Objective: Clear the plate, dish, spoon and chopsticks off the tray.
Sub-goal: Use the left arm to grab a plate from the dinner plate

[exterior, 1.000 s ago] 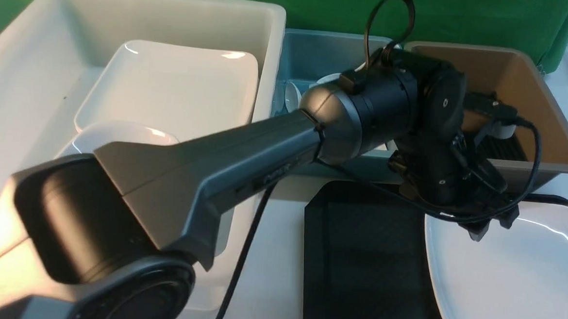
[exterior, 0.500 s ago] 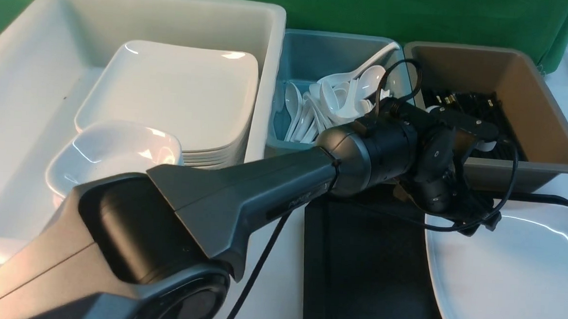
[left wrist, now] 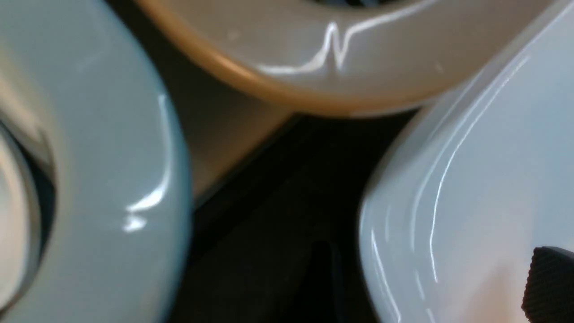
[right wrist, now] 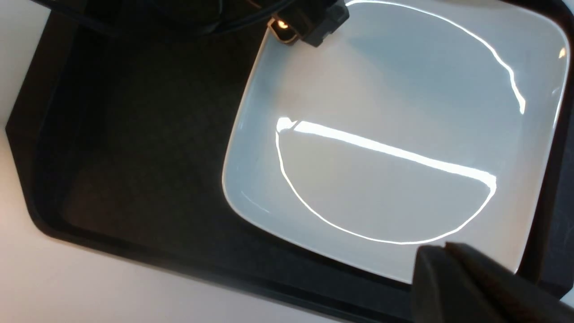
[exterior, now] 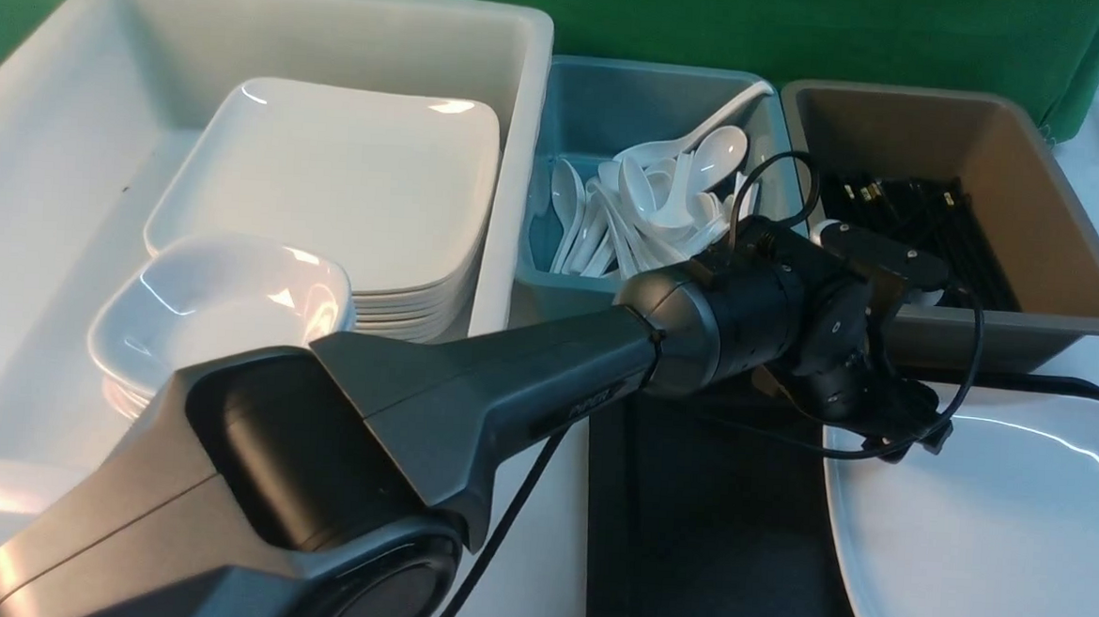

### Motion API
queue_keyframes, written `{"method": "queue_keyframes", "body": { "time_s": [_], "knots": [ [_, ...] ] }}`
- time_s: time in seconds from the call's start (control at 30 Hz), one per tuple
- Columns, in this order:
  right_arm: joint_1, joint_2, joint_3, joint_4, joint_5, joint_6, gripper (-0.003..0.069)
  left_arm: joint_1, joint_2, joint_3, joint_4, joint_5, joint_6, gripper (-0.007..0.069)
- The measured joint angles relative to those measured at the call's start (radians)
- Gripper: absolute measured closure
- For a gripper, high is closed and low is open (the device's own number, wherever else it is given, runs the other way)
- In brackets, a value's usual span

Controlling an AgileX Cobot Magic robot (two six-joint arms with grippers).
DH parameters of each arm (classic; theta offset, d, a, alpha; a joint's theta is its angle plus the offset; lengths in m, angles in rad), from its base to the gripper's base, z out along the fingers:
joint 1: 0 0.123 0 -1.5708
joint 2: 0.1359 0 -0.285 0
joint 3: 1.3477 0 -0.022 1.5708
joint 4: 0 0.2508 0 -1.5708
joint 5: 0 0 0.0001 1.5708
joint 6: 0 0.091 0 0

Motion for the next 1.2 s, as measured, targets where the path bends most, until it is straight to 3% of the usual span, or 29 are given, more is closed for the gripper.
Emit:
{"method": "queue_keyframes", "body": {
  "time_s": [0.23, 0.33, 0.4, 0.43, 0.57, 0.9, 1.2],
  "knots": [
    [0.000, 0.000, 0.000, 0.000, -0.005, 0.000, 0.0624, 0.010, 0.021, -0.003, -0.027, -0.030, -0.002, 0.0078],
    [0.000, 0.000, 0.000, 0.000, -0.011, 0.000, 0.0624, 0.010, 0.022, -0.004, -0.031, -0.030, 0.009, 0.0116],
    [0.000, 0.000, 0.000, 0.000, -0.016, 0.000, 0.0624, 0.010, 0.022, -0.004, -0.032, -0.030, 0.015, 0.0164],
    [0.000, 0.000, 0.000, 0.000, -0.020, 0.000, 0.0624, 0.010, 0.022, -0.004, -0.032, -0.028, 0.019, 0.0258],
    [0.000, 0.000, 0.000, 0.000, -0.022, 0.000, 0.0624, 0.017, 0.017, -0.007, -0.072, -0.027, -0.007, 0.0426],
    [0.000, 0.000, 0.000, 0.000, -0.028, 0.000, 0.0624, 0.016, -0.024, -0.009, -0.048, 0.077, 0.001, 0.0435],
    [0.000, 0.000, 0.000, 0.000, -0.030, 0.001, 0.0624, 0.015, -0.159, -0.009, -0.040, 0.133, 0.054, 0.0548]
  ]
}}
